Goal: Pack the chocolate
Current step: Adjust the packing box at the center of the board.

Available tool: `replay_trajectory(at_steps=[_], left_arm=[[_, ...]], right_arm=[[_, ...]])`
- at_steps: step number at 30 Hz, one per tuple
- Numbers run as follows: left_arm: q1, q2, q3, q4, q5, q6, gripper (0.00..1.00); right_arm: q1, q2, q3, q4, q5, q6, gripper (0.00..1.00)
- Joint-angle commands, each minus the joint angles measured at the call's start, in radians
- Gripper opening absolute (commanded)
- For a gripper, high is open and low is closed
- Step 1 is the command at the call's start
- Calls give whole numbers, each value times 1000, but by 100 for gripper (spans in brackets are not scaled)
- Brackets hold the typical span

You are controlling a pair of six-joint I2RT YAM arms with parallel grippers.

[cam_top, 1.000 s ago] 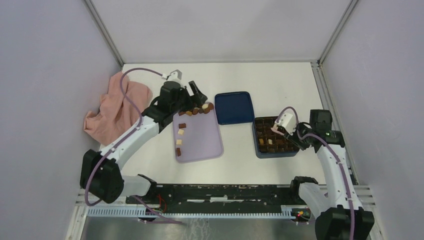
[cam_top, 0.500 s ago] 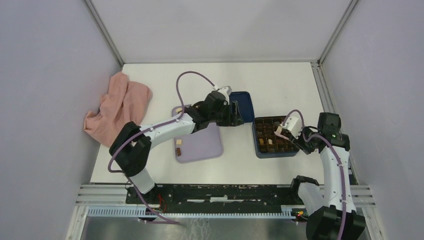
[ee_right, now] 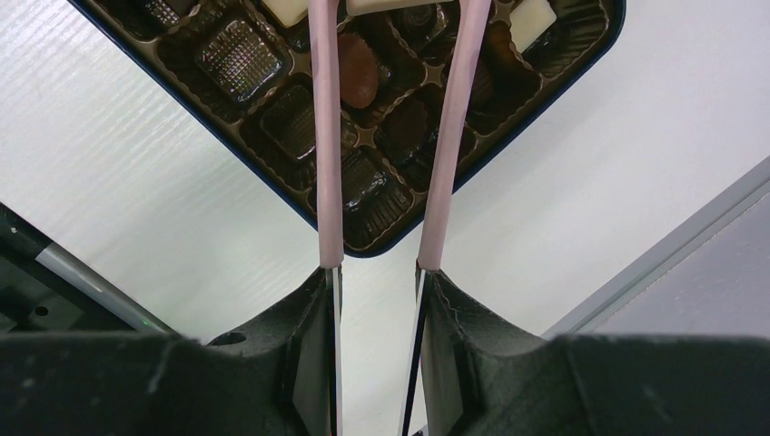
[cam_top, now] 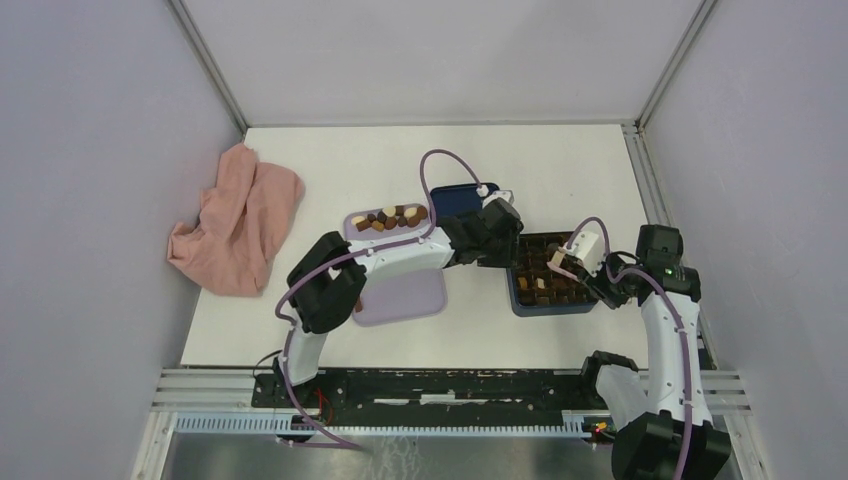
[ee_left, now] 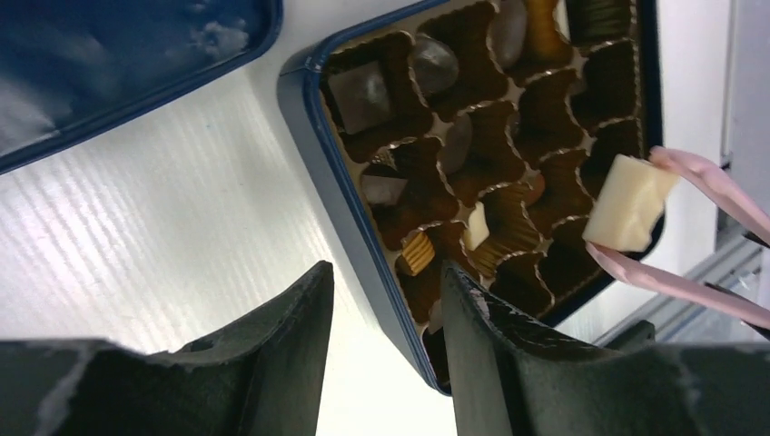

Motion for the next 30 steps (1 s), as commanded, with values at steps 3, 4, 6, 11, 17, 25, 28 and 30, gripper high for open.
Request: replay_trajectory(at_steps=[3,4,6,11,17,25,28,30], left_arm=[[-17,70,138,-168,-168,-56,48],[-18,77,149,-175,-175,-54,45],[-20,98,173,-186,-183,-54,42],[-20,163,244,-235,-182,-52,41],[-21,191,281,-236,-174,-51,35],[-19,233,309,-259,-180,-32,18],[-20,227,315,-262,-198,-19,16],[-20,220,321,-265,-214,-7,12]], right_arm=[[-5,-36,28,-15,-36,15,22],[-5,-37,26,-15,-37,15,22],[-4,-38,25,-14,-39,14,22],[-5,-34,22,-14,-40,10,22],[-6,-30,14,-12,-46,8,22],[-5,-26,12,-30,-53,-9,22],[-5,-27,15,-49,-65,-27,22],[-5,-25,15,-61,-75,-36,22]])
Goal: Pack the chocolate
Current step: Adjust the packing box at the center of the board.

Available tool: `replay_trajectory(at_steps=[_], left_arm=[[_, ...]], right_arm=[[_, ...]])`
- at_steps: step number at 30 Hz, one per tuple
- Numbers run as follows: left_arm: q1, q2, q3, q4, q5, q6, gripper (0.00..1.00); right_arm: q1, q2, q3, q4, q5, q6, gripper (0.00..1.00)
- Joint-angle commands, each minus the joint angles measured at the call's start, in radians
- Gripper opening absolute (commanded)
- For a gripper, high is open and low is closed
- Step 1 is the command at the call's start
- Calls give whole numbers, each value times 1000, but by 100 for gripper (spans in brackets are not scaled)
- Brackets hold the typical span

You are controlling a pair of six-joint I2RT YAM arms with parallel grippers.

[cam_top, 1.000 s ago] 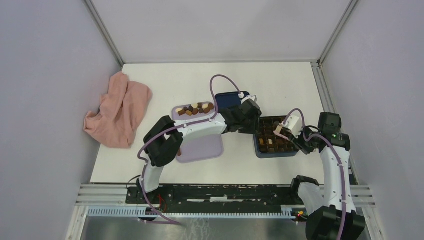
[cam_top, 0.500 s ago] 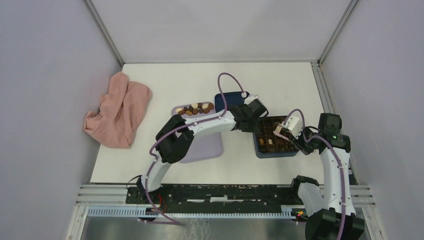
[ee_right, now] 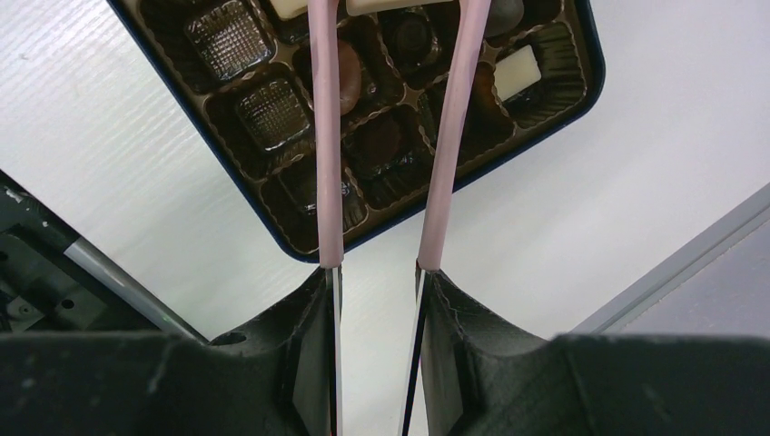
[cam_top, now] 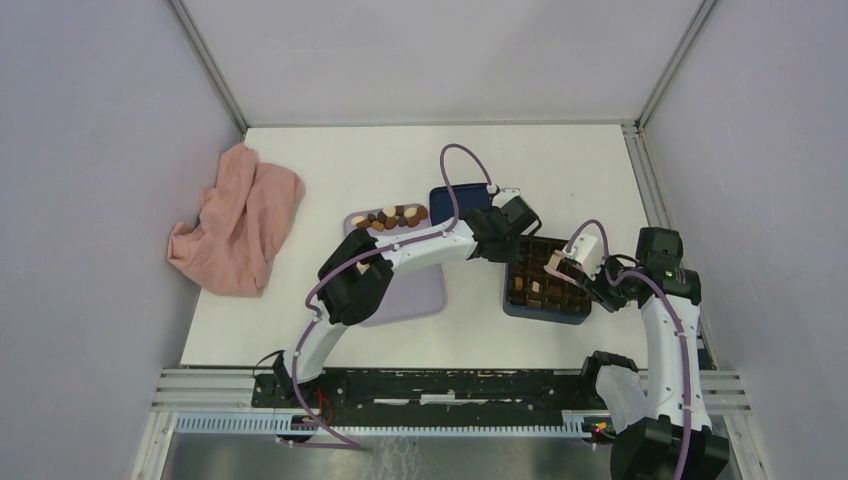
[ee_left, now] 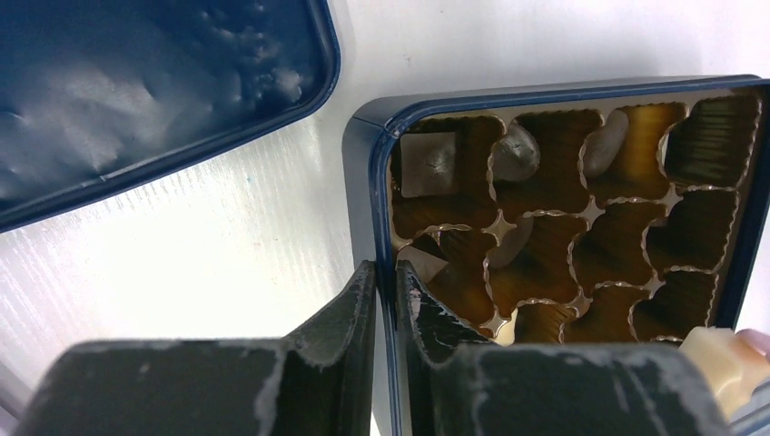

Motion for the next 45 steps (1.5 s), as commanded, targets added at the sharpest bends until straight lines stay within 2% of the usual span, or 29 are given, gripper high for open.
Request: replay_trajectory(at_steps=[1,4,11,17,32,39,45], left_arm=[[-4,6,38,-42,-69,25,9],[-5,-19,36,-37,-99,44,2],[-6,-162,-130,129,-211,102,2],[-7,-258,-259,294,-245,159,2],[-22,-407,-479,594,-229,358,2],[-25,-416,-501,687,-185,493,2],[-25,-384,-466,704,-108,616,2]], right_arm=[[-6,1,17,-35,-52,-35,22],[-5,4,21,-44,-62,-42,22],[-5,12,34,-93,-106,-98,22],[-5,16,41,-137,-138,-157,22],[-4,5,74,-208,-223,-241,22],[-2,-21,59,-208,-241,-260,22],[6,-51,34,-209,-252,-284,23]])
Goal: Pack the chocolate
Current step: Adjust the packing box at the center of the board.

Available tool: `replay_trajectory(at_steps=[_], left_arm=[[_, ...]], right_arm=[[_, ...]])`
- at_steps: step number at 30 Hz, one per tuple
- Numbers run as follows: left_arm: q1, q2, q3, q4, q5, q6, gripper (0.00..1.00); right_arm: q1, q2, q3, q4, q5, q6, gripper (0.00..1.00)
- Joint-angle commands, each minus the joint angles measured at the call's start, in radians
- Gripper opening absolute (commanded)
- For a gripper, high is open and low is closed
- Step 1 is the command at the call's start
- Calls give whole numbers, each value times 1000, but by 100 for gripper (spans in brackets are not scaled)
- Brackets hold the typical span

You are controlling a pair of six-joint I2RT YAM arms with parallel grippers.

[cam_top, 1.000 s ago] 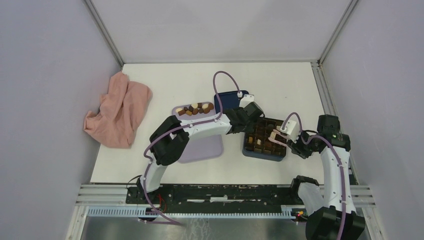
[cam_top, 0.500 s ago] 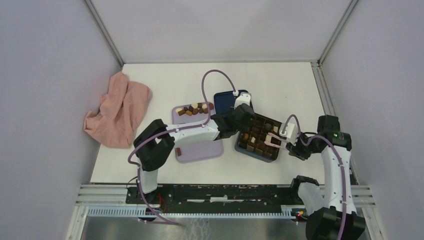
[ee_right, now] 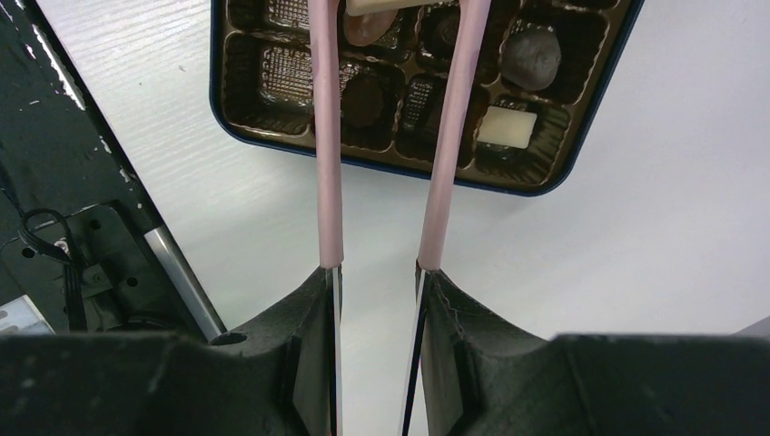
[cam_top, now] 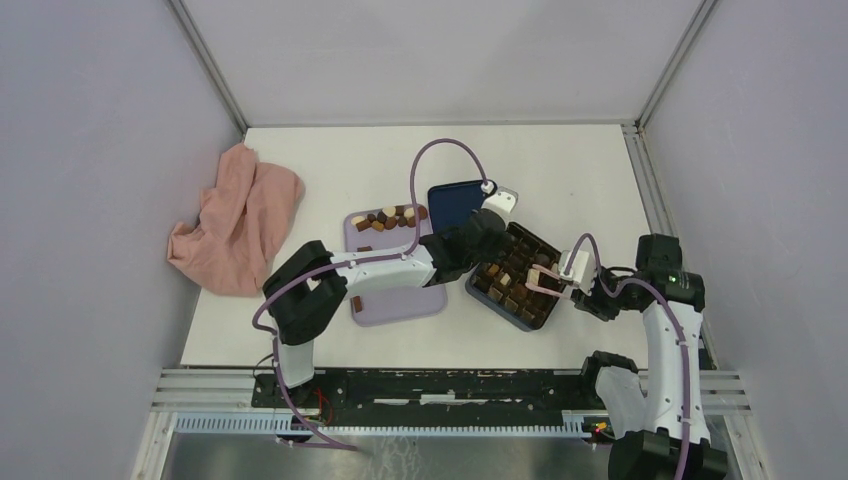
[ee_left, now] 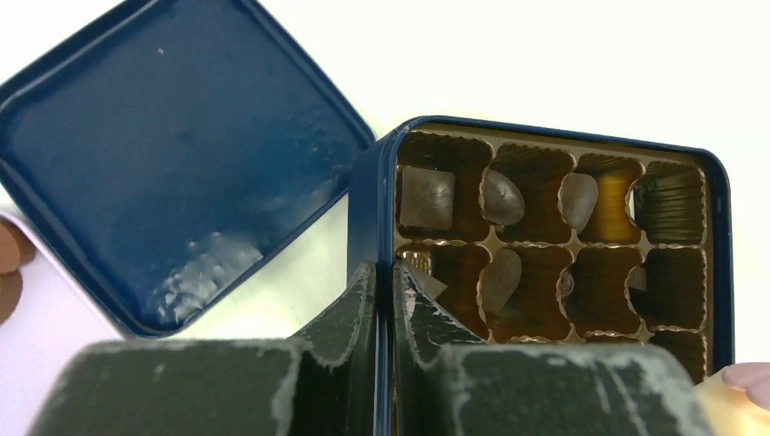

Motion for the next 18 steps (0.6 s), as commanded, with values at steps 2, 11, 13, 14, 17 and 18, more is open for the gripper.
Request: replay_trajectory(at_steps=[2,11,13,14,17,18], left_arm=[[-4,-30,59,127,89,182,2],[20,34,106,102,277,210,2],[25,50,113,100,290,201,2],[28,57,116,100,292,195,2],[40,77,123,108,311,177,2],[43,84,126,111,318,174,2]], right_arm=[[7,-24,-3,-9,-52,-49,23],[24,-17,-29,-11,-60,-96,23],[30,-12,-34,-10,-61,-102,23],[34,-10,-35,-9,-62,-105,23],[47,-3,-44,-4,-65,-112,23],[53,1,-48,-1,-67,-112,23]])
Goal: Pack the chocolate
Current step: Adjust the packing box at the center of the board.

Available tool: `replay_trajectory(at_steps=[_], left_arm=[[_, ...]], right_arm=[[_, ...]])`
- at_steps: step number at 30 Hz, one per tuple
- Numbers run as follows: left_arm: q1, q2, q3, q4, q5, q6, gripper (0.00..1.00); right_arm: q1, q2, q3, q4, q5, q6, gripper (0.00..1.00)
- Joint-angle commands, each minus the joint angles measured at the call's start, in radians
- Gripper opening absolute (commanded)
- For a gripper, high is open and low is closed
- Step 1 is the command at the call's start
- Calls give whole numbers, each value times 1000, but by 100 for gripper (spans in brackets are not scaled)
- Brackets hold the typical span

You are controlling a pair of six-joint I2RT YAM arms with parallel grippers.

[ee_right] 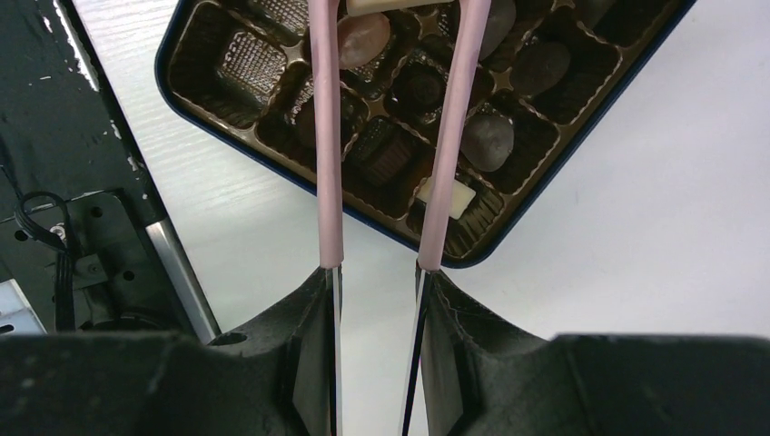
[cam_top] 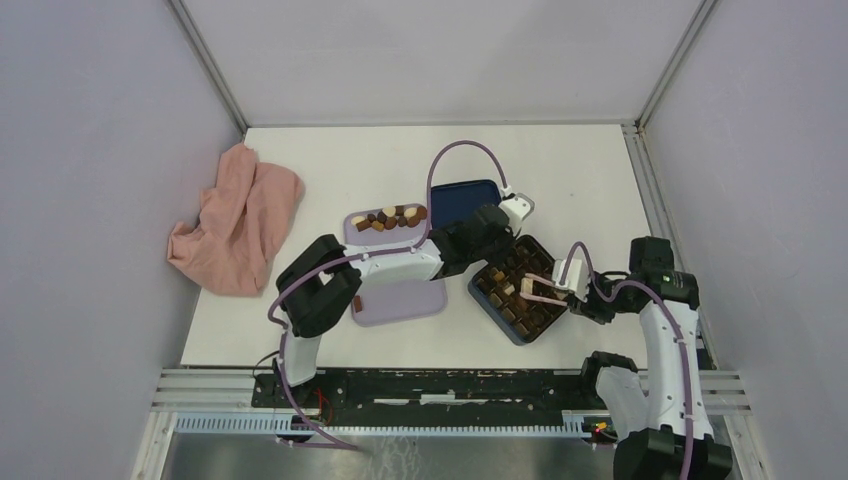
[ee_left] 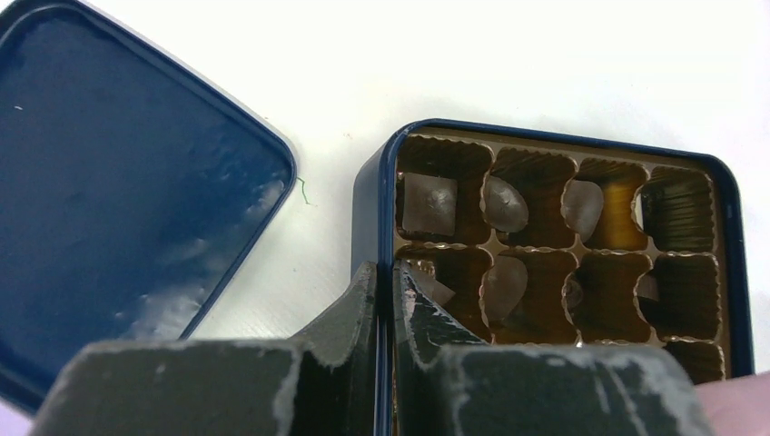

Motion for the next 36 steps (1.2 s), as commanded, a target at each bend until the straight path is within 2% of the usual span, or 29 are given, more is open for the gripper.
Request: replay_trajectory(at_steps=[1,7,17,25,36], left_arm=[[21,20,69,97,68,4,2],[35,55,80,101,104,-15,2],[44,92,104,82,111,-27,3],[76,110,117,58,154,-65,8],[102,125,135,39,185,-95,26]], right_arm=[[26,11,-15,4,-55,-34,23],[101,32,-40,56,-52,-16,23],[304,95,-64,236,-11,137,23],[317,180,-52,267,9,147,23],[324,252,-64,314,46,184,24]])
